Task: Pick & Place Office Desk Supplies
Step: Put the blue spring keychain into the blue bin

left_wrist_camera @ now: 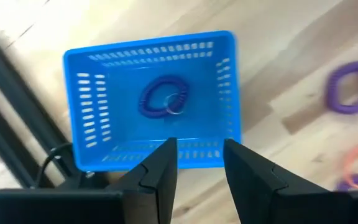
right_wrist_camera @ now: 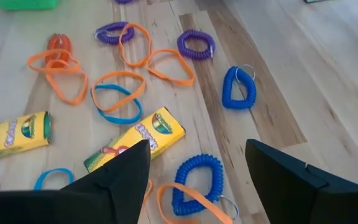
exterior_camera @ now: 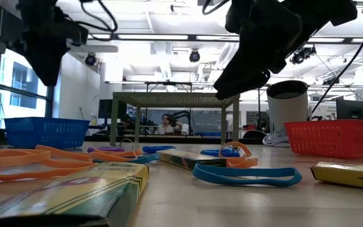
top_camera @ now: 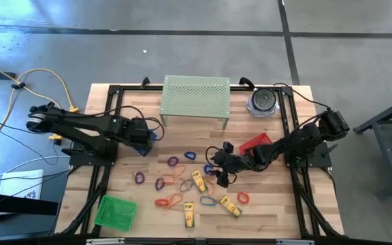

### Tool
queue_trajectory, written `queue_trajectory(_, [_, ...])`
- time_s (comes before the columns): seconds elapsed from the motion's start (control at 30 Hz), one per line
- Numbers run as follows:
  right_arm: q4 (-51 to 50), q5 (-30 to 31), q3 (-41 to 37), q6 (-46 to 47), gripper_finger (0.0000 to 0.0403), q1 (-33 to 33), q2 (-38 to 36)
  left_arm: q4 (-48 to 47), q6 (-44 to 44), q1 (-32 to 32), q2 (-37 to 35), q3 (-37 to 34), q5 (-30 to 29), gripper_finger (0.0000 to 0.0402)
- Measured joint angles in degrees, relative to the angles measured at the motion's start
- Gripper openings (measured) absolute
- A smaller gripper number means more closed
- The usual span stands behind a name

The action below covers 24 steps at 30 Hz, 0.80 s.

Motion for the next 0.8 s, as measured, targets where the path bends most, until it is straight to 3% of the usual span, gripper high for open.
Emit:
queue_trajectory(0.23, [-6.47, -0.66, -0.04, -0.48, 0.0252, 0.00, -1.34, 8.15, 1.87, -4.81, -0.04, 0.56, -0.84, 0.0124])
queue_trajectory(0.47, [-15.80, 0.35, -0.02, -0.66, 0.0252, 0.00, -1.38, 23.85, 11.22, -14.05, 2.55, 0.55, -10.06, 0.0124])
queue_trajectory(0.63, [-21.08, 2.99, -0.05, -4.28, 0.0252, -0.13, -0.91, 34.98, 16.04, -19.72, 7.64, 0.43, -17.00, 0.0124])
queue_trajectory(0.8, [-16.17, 2.88, -2.66, -9.38, 0.0252, 0.00, -0.88, 45.82, 21.30, -22.41, 16.41, 0.30, -18.50, 0.0124])
